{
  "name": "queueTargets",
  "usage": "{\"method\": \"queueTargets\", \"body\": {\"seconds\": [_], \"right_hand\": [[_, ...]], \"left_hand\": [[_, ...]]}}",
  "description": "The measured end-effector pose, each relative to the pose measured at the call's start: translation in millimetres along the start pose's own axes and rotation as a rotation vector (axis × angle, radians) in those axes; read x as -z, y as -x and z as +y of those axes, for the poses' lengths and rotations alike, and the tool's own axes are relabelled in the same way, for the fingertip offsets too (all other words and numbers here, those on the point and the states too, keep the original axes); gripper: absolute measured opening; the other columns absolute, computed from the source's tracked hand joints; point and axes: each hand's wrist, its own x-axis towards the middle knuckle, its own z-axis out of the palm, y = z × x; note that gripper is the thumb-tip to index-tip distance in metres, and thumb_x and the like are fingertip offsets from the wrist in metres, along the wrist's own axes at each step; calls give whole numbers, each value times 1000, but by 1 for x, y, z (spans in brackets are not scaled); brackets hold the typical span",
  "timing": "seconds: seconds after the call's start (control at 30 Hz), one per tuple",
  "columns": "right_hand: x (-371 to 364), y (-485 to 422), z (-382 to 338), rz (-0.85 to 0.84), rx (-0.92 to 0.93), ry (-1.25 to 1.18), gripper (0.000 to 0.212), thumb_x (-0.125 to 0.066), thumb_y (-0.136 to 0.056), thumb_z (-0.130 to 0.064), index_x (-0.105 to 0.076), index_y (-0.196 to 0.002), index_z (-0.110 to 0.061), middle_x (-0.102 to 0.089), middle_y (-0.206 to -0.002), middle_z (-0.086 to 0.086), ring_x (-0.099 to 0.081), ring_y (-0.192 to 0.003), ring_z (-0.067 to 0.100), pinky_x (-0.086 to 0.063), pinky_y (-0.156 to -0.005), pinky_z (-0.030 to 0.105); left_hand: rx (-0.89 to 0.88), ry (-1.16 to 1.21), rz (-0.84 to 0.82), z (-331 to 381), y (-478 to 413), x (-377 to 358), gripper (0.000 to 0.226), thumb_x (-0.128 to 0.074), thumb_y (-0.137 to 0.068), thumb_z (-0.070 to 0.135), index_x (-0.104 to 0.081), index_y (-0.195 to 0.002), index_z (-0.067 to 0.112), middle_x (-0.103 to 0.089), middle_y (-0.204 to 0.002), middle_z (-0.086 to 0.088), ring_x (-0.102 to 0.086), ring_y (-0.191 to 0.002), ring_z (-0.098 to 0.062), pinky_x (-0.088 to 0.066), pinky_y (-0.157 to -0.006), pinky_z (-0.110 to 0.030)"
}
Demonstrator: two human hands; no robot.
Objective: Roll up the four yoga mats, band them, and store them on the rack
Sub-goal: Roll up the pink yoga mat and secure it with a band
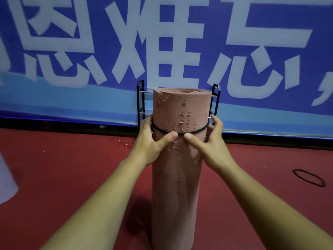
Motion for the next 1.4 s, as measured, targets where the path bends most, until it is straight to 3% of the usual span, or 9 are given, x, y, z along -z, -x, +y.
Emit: {"method": "queueTargets", "body": {"seconds": [0.17, 0.4, 0.53, 0.73, 0.93, 1.07, 1.2, 1.3, 1.4], "right_hand": [[2, -5, -6, -3, 69, -54, 100, -80, -63, -76, -35, -148, -46, -64, -130, -23, -62, -119, -1, -52, -98, 34], [7, 5, 5, -91, -27, -36, 106, -86, -55, -72, -34, -142, -41, -59, -114, -47, -59, -108, -19, -50, -79, 5], [8, 4, -1, -102, -14, -75, 130, -88, -55, -67, -12, -158, -40, -51, -143, -28, -55, -126, -5, -51, -101, 22], [3, 6, 5, -16, -3, -71, 93, -82, -60, -69, -44, -139, -39, -67, -119, -27, -65, -109, -6, -55, -80, 17], [15, 5, 5, -38, -56, -32, 139, -85, -47, -80, -20, -160, -32, -45, -155, -13, -47, -138, 2, -44, -113, 38], [7, 3, 1, -60, 8, -45, 93, -84, -61, -69, -41, -141, -47, -65, -127, -28, -62, -116, -6, -54, -83, 15], [7, 18, 16, -124, -46, -22, 77, -85, -59, -67, -44, -123, -57, -62, -115, -42, -60, -108, -17, -50, -79, 7], [13, 19, 17, -142, -54, -30, 87, -89, -54, -71, -41, -126, -63, -59, -120, -44, -57, -111, -20, -47, -83, 3], [12, 11, 14, -130, -20, -49, 117, -93, -53, -66, -31, -150, -46, -59, -137, -25, -58, -125, -4, -50, -100, 26]], "left_hand": [[-5, 83, 20, 14, -5, -9, 114, -69, -52, 92, -37, -145, 36, -58, -133, 24, -55, -122, 5, -45, -99, -16], [72, 36, -26, -4, 6, -8, 116, -74, -47, 82, -42, -142, 22, -56, -137, -2, -56, -125, -14, -46, -108, -47], [7, 28, 20, 9, -4, -7, 131, -66, -50, 92, -24, -156, 27, -45, -150, 3, -47, -137, -11, -40, -114, -41], [61, 79, -51, 0, 6, -16, 116, -71, -51, 89, -40, -146, 30, -61, -132, 12, -60, -119, 0, -49, -105, -36], [20, 15, -52, -8, 11, -8, 124, -73, -51, 84, -34, -151, 24, -50, -146, 2, -49, -135, -11, -40, -114, -45], [8, 107, -9, 3, 5, -13, 120, -74, -46, 90, -40, -144, 31, -60, -130, 18, -57, -122, 2, -47, -98, -19], [52, 39, -64, -14, 20, -12, 90, -78, -44, 80, -45, -121, 47, -61, -121, 20, -59, -113, 6, -46, -91, -17], [63, -15, -123, -18, 21, -7, 87, -77, -45, 79, -43, -122, 52, -59, -123, 22, -55, -114, 10, -48, -99, -26], [-3, 57, -74, -13, 18, -10, 124, -78, -43, 84, -40, -145, 26, -58, -134, 6, -56, -123, -2, -46, -102, -23]]}}
